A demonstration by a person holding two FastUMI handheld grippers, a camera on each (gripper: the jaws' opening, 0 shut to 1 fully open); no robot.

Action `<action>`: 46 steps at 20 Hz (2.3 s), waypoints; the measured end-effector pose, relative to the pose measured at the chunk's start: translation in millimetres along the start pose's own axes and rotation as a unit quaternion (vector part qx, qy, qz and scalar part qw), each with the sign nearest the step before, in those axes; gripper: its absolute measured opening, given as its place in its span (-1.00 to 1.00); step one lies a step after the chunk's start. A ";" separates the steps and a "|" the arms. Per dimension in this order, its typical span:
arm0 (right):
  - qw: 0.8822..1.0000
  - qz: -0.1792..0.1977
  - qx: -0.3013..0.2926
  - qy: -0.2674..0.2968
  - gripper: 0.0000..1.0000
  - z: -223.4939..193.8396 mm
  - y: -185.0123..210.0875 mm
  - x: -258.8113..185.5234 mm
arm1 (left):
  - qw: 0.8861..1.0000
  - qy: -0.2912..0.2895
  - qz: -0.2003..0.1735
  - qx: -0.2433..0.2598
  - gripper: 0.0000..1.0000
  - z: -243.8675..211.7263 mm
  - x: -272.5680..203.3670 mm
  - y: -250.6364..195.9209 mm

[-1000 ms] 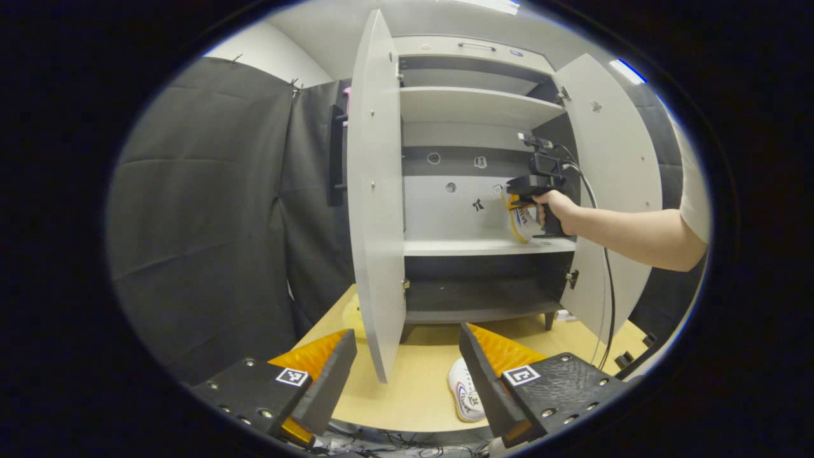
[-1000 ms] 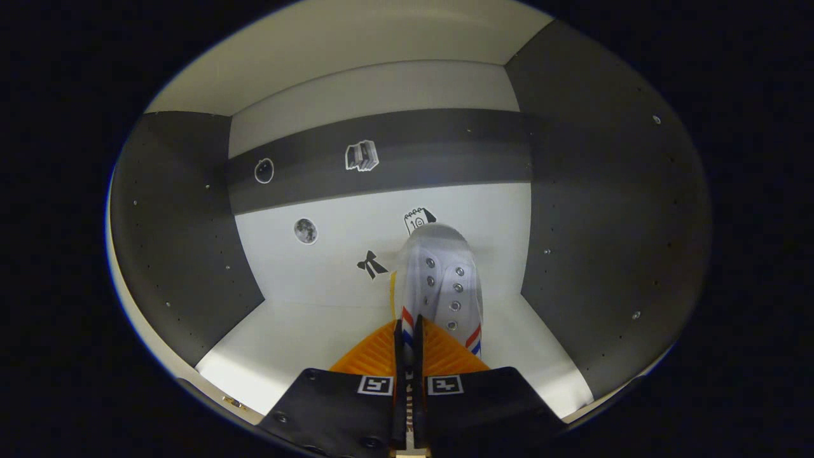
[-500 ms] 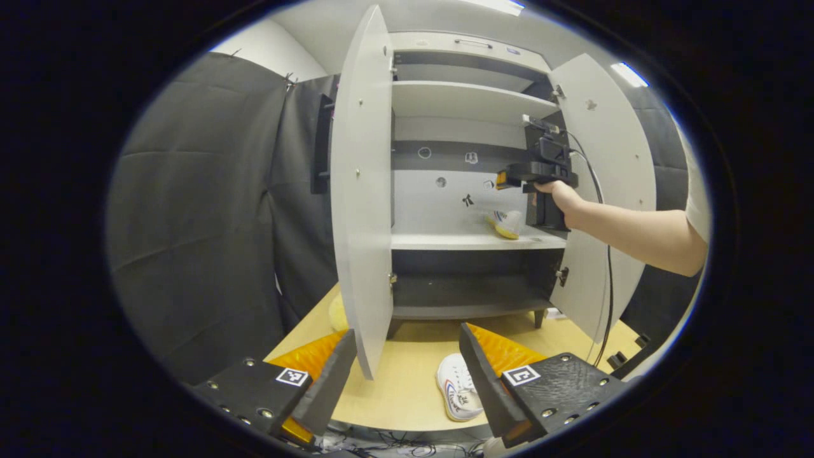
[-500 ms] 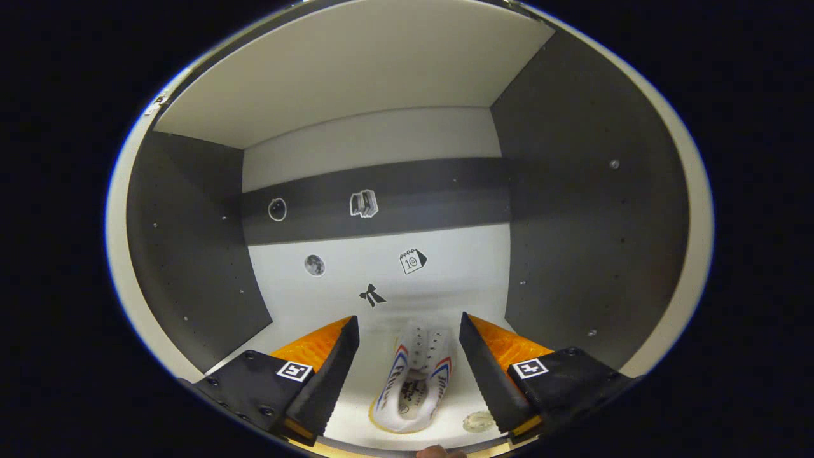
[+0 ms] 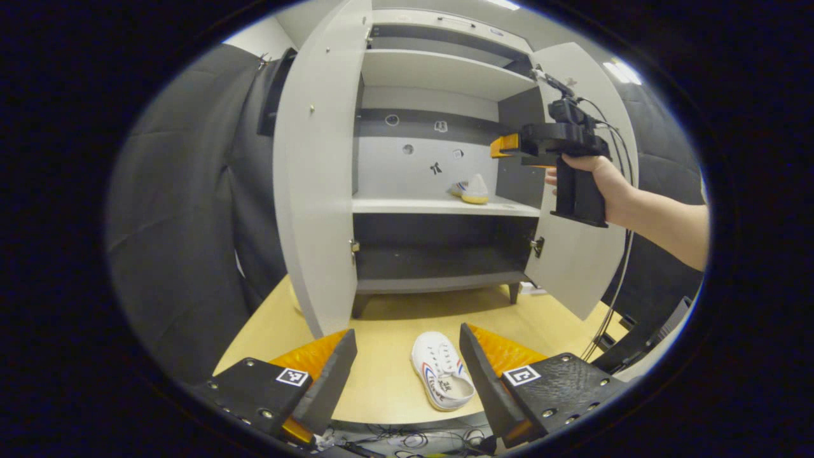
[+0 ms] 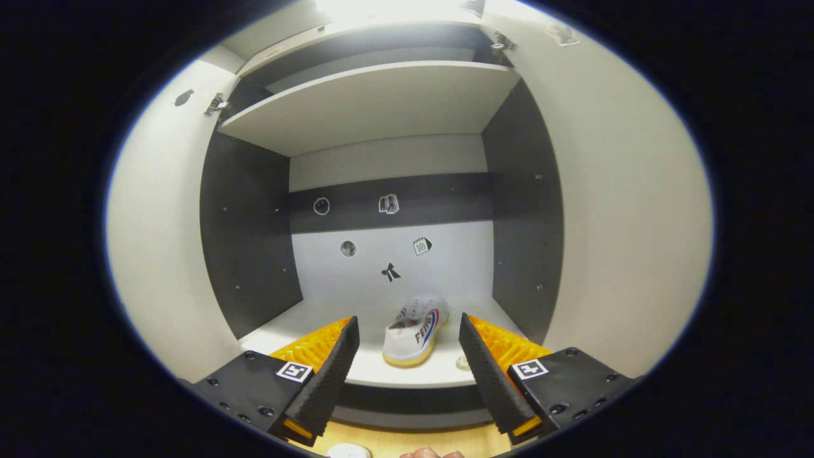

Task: Grab one shoe with the right hand and put it into the shoe cabinet, grab the other shoe with the left hand and put it into the shoe cabinet; then close the right door with the right hand and the left door with the left hand.

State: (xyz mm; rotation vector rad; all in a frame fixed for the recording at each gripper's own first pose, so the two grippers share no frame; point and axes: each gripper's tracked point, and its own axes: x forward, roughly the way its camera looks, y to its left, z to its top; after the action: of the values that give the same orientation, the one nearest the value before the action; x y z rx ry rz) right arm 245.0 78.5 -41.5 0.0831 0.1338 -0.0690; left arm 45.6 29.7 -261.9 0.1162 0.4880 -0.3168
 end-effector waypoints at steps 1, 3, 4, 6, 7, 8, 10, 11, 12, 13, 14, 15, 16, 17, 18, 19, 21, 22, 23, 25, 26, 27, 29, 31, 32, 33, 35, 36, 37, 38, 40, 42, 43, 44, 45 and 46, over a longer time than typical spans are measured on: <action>1.000 -0.007 -0.003 0.011 0.84 -13.6 -5.1 -11.6 | 1.000 0.015 -0.014 -0.006 0.88 -9.7 6.4 -6.4; 0.999 -0.013 -0.007 0.044 0.95 -44.5 -7.3 -36.4 | 0.998 0.049 -0.036 -0.011 0.87 -31.4 20.0 -15.8; 0.998 -0.015 -0.008 0.065 0.96 -62.2 -7.0 -51.1 | 0.997 0.065 -0.045 -0.012 0.89 -41.6 26.1 -19.2; 0.995 -0.023 -0.013 0.097 0.96 -92.0 -8.4 -76.4 | 0.993 0.095 -0.069 -0.016 0.89 -59.4 33.4 -25.4; 0.993 -0.029 -0.012 0.114 0.96 -105.8 -9.6 -90.6 | 0.991 0.108 -0.079 -0.017 0.89 -66.3 36.8 -27.4; 0.991 -0.033 -0.010 0.126 0.96 -115.2 -9.7 -101.7 | 0.989 0.120 -0.090 -0.020 0.89 -75.8 42.6 -30.2; 0.988 -0.046 -0.008 0.146 0.96 -129.6 -13.5 -128.7 | 0.983 0.145 -0.106 -0.033 0.87 -102.3 62.6 -36.3; 0.987 -0.054 -0.012 0.152 0.96 -136.4 -16.1 -140.4 | 0.981 0.159 -0.107 -0.043 0.89 -112.7 73.0 -35.5; 0.985 -0.063 -0.017 0.158 0.96 -140.7 -20.1 -151.9 | 0.978 0.172 -0.105 -0.053 0.89 -123.5 85.1 -30.9; 0.984 -0.071 -0.024 0.160 0.96 -143.9 -24.6 -162.8 | 0.974 0.189 -0.105 -0.064 0.89 -133.3 95.2 -27.8; 0.982 -0.086 -0.031 0.163 0.96 -146.3 -33.4 -177.0 | 0.971 0.202 -0.104 -0.073 0.89 -141.0 102.5 -25.3; 0.980 -0.101 -0.032 0.168 0.98 -150.6 -41.9 -189.6 | 0.968 0.209 -0.106 -0.083 0.89 -145.7 111.9 -23.9; 0.978 -0.113 -0.025 0.173 1.00 -153.6 -47.5 -203.1 | 0.966 0.216 -0.110 -0.090 0.89 -149.8 119.8 -23.9; 0.977 -0.122 -0.016 0.176 1.00 -157.1 -50.8 -214.9 | 0.965 0.223 -0.106 -0.091 0.88 -154.6 128.4 -21.3; 0.975 -0.131 -0.010 0.180 1.00 -160.0 -55.8 -227.1 | 0.964 0.230 -0.103 -0.088 0.89 -160.4 136.1 -19.4; 0.973 -0.140 -0.012 0.183 1.00 -163.7 -61.9 -239.9 | 0.962 0.239 -0.099 -0.084 0.89 -166.1 142.8 -17.4; 0.969 -0.156 -0.024 0.189 1.00 -165.6 -73.5 -263.3 | 0.957 0.262 -0.096 -0.076 0.89 -178.4 153.5 -17.0; 0.969 -0.161 -0.029 0.187 1.00 -164.0 -78.1 -273.6 | 0.956 0.270 -0.091 -0.069 0.84 -183.6 158.5 -15.5; 0.968 -0.164 -0.032 0.188 0.93 -164.5 -82.1 -281.6 | 0.955 0.276 -0.086 -0.062 0.60 -187.6 163.3 -14.8; 0.965 -0.178 -0.032 0.188 1.00 -164.8 -94.3 -296.3 | 0.951 0.291 -0.089 -0.055 0.45 -195.2 167.0 -19.0; 0.964 -0.184 -0.027 0.189 1.00 -164.8 -100.8 -300.3 | 0.949 0.296 -0.089 -0.053 0.43 -197.6 168.7 -21.1; 0.963 -0.191 -0.020 0.188 1.00 -165.3 -107.4 -303.7 | 0.948 0.301 -0.086 -0.050 0.43 -199.2 169.9 -21.5; 0.962 -0.201 -0.007 0.186 1.00 -165.7 -120.5 -307.5 | 0.945 0.313 -0.078 -0.052 0.43 -204.4 170.0 -24.0; 0.961 -0.204 -0.001 0.188 1.00 -168.8 -133.6 -306.9 | 0.941 0.324 -0.071 -0.072 0.38 -209.9 168.1 -29.2; 0.960 -0.205 0.000 0.188 0.94 -170.0 -139.2 -305.8 | 0.940 0.327 -0.063 -0.075 0.02 -211.5 166.5 -29.8; 0.960 -0.207 0.003 0.187 0.94 -170.9 -146.3 -303.9 | 0.940 0.327 -0.060 -0.073 0.05 -212.5 164.9 -29.4; 0.960 -0.207 0.013 0.190 0.94 -174.2 -159.7 -300.5 | 0.940 0.330 -0.049 -0.076 0.03 -210.7 163.3 -30.4; 0.959 -0.207 0.020 0.193 1.00 -177.5 -167.2 -298.6 | 0.939 0.332 -0.040 -0.083 -0.14 -210.9 165.5 -31.3; 0.958 -0.208 0.025 0.195 1.00 -181.4 -175.1 -297.3 | 0.939 0.331 -0.032 -0.087 -0.18 -209.5 164.0 -30.0; 0.958 -0.208 0.029 0.195 1.00 -183.1 -183.2 -296.0 | 0.938 0.334 -0.029 -0.087 -0.22 -212.0 164.8 -30.3; 0.958 -0.207 0.037 0.194 1.00 -186.2 -196.4 -292.7 | 0.939 0.332 -0.017 -0.083 -0.45 -211.0 166.0 -30.3; 0.958 -0.201 0.042 0.199 1.00 -191.5 -205.7 -289.3 | 0.941 0.328 0.001 -0.079 -0.72 -209.6 167.4 -26.6; 0.959 -0.198 0.041 0.199 1.00 -193.3 -211.2 -287.4 | 0.944 0.322 0.015 -0.075 -0.74 -196.4 158.1 -23.4; 0.960 -0.196 0.039 0.199 1.00 -194.1 -216.8 -284.5 | 0.945 0.320 0.020 -0.071 -0.95 -203.9 166.9 -26.5; 0.960 -0.194 0.039 0.198 0.93 -194.6 -222.0 -282.3 | 0.945 0.319 0.022 -0.065 -0.95 -199.5 164.4 -24.5; 0.961 -0.192 0.041 0.197 0.92 -194.5 -226.8 -279.1 | 0.947 0.314 0.025 -0.064 -0.95 -192.9 162.5 -24.2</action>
State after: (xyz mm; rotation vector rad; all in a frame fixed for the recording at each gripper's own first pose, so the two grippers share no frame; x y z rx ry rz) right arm -73.2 -112.4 -213.4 0.1530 0.5457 -0.4471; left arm 88.3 -1.6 -509.7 0.1025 1.1361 -0.1911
